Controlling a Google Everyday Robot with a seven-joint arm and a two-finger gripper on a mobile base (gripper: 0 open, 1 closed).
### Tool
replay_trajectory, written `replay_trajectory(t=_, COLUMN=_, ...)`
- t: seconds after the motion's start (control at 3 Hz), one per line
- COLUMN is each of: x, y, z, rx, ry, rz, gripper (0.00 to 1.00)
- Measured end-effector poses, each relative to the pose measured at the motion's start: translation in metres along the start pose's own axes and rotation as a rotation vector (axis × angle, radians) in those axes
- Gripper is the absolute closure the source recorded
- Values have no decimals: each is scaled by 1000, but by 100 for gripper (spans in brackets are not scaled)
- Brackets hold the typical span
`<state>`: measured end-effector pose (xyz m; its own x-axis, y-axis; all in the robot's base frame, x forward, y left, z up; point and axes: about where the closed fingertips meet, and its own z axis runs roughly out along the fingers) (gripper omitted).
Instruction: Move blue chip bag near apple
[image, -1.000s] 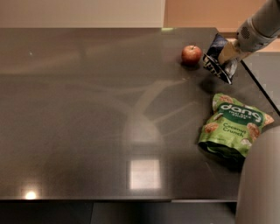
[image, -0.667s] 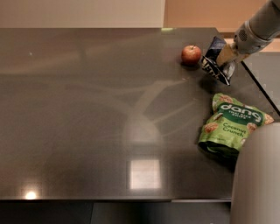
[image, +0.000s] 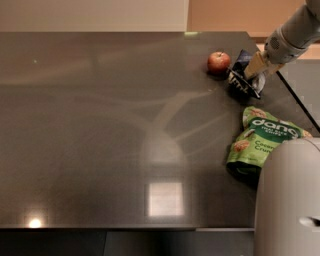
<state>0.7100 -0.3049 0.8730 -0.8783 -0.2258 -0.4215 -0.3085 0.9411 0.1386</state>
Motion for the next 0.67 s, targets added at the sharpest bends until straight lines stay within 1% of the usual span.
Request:
replay_trajectory(t=0.33, x=-2, y=-2, z=6, rx=-14, ry=0, rz=1, gripper=0)
replay_trajectory(t=0.67, x=-2, y=-2, z=6, rx=-14, ry=0, rz=1, gripper=0)
